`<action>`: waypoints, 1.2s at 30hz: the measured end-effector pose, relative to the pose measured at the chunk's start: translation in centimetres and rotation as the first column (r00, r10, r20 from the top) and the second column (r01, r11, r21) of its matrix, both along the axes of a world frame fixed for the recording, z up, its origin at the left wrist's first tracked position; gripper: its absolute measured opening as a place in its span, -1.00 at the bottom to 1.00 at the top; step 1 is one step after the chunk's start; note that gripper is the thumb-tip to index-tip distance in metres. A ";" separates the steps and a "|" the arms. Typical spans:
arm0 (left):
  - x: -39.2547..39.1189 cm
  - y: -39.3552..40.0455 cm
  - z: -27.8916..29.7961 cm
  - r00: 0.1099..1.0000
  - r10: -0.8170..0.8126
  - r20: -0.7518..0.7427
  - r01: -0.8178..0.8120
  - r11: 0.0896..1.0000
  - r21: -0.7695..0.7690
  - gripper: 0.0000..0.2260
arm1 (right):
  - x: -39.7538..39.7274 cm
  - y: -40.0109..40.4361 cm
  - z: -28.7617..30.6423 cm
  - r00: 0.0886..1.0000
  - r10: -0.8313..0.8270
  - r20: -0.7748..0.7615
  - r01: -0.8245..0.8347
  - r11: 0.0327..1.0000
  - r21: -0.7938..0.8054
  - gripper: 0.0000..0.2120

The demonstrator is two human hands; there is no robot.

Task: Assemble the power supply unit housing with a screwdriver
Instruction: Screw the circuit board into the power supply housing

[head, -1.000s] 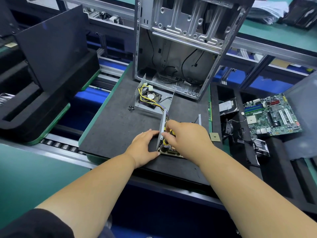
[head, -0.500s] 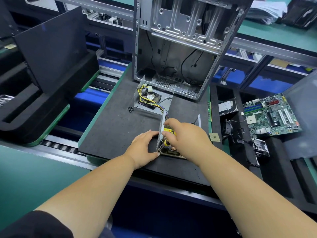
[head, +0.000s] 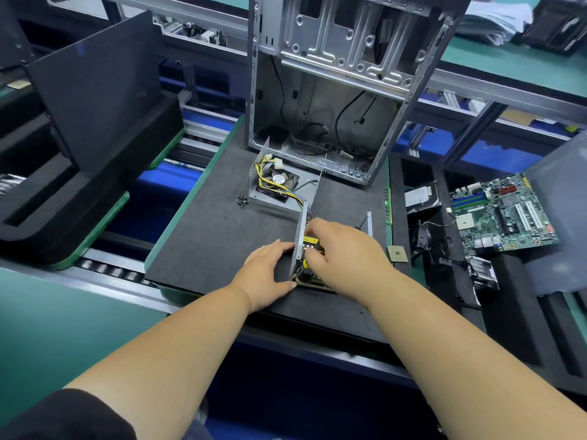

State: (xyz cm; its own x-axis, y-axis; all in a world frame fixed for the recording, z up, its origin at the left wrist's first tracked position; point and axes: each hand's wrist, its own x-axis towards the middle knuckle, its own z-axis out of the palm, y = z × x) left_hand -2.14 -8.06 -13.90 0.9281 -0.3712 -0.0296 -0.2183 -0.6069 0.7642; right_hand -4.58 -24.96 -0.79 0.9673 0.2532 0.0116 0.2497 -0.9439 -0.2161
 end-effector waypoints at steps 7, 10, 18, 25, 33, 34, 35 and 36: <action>0.0 0.0 0.1 1.000 0.003 -0.006 -0.003 1.000 0.013 -0.32 | -0.2 0.2 -0.2 1.000 0.005 0.023 -0.006 0.999 0.033 -0.69; 0.1 0.1 0.0 1.000 -0.011 -0.003 0.011 1.000 0.012 -0.34 | -0.1 0.2 -0.3 0.998 -0.021 0.055 0.025 0.997 -0.078 -0.70; 0.3 0.1 -0.4 1.000 -0.007 -0.021 0.008 1.000 0.026 -0.31 | -0.1 -0.1 0.1 1.000 -0.004 0.014 0.004 0.999 0.037 -0.75; 0.5 0.1 -0.8 1.000 -0.022 0.007 0.022 0.999 0.032 -0.31 | -0.2 -0.3 -0.1 0.999 -0.031 0.033 0.033 0.998 -0.054 -0.74; 0.4 0.1 -0.8 1.000 -0.018 -0.008 0.019 0.999 0.028 -0.32 | -0.1 -0.2 0.2 0.999 0.023 0.040 -0.019 0.993 -0.113 -0.73; 0.4 0.1 -0.8 1.000 -0.022 -0.005 0.023 0.999 0.027 -0.33 | -0.1 -0.2 0.1 0.999 0.022 0.043 -0.016 0.990 -0.138 -0.72; 0.5 0.1 -0.8 1.000 -0.025 -0.001 0.025 0.999 0.027 -0.33 | -0.1 -0.2 0.1 0.999 0.025 0.043 -0.019 0.990 -0.141 -0.72; 0.5 0.1 -0.8 1.000 -0.027 0.004 0.027 0.999 0.028 -0.32 | -0.1 -0.2 0.2 0.999 0.030 0.039 -0.025 0.993 -0.119 -0.74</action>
State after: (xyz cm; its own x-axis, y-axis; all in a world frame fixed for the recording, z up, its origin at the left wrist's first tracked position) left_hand -1.67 -7.92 -14.67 0.9179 -0.3952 -0.0366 -0.2379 -0.6216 0.7464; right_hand -4.73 -25.16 -0.60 0.9593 0.2817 0.0193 0.2823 -0.9549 -0.0921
